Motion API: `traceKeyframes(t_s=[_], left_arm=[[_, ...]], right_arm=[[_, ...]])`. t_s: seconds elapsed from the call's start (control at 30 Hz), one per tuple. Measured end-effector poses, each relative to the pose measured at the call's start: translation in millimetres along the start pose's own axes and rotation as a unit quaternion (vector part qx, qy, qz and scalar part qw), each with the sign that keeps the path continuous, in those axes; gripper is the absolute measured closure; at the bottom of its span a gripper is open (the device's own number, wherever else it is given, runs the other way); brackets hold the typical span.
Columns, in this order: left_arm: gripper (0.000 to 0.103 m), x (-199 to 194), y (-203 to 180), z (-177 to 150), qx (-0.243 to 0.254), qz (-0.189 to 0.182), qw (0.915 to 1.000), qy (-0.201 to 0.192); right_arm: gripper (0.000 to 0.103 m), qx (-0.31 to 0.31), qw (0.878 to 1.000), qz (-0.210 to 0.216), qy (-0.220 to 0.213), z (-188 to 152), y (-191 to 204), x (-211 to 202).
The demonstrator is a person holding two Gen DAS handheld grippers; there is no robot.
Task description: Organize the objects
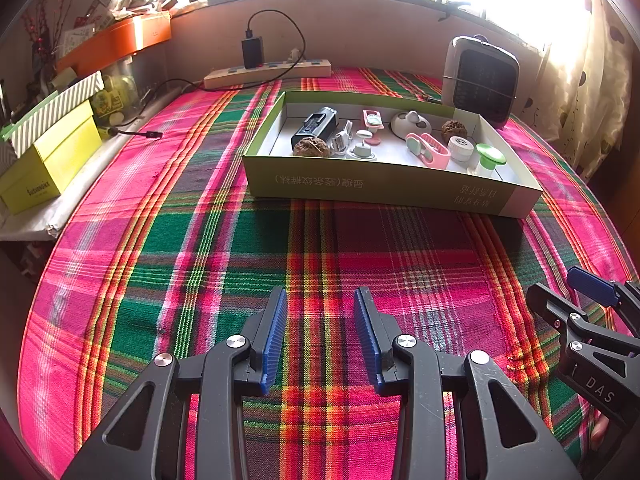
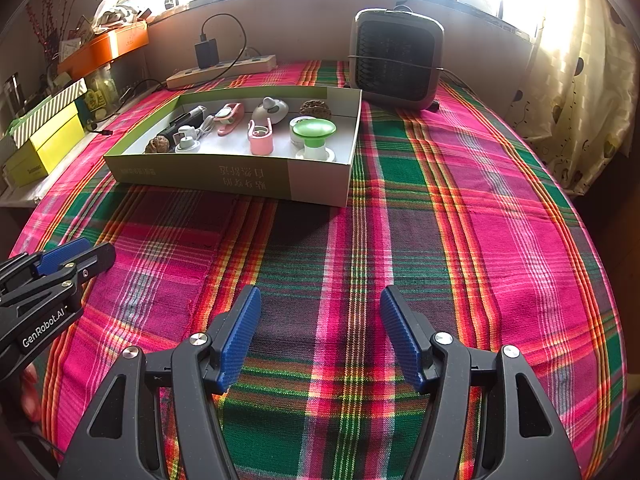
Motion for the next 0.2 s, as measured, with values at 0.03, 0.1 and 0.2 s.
traceKeyframes(t_s=[0.03, 0.1, 0.2], left_arm=[[0.07, 0.1, 0.2, 0.1, 0.0, 0.0, 1.0, 0.0], [0.07, 0.1, -0.1, -0.1, 0.0, 0.0, 1.0, 0.0], [0.07, 0.0, -0.3, -0.1, 0.0, 0.0, 1.0, 0.0]], right_arm=[[0.04, 0.0, 1.0, 0.0, 0.0, 0.0, 0.0, 0.0], [0.04, 0.0, 1.0, 0.0, 0.0, 0.0, 0.0, 0.0], [0.04, 0.0, 1.0, 0.0, 0.0, 0.0, 0.0, 0.0]])
Point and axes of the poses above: each gripper's, at about its wrist camera, not at the fingertips, and x roughly the way its jaws point, y to its left, z to its top, the point moved 5 cm from there along x, roughly the way its jaws point, and after that the axes turned 13 degrees about x, right-handed, at the moved point
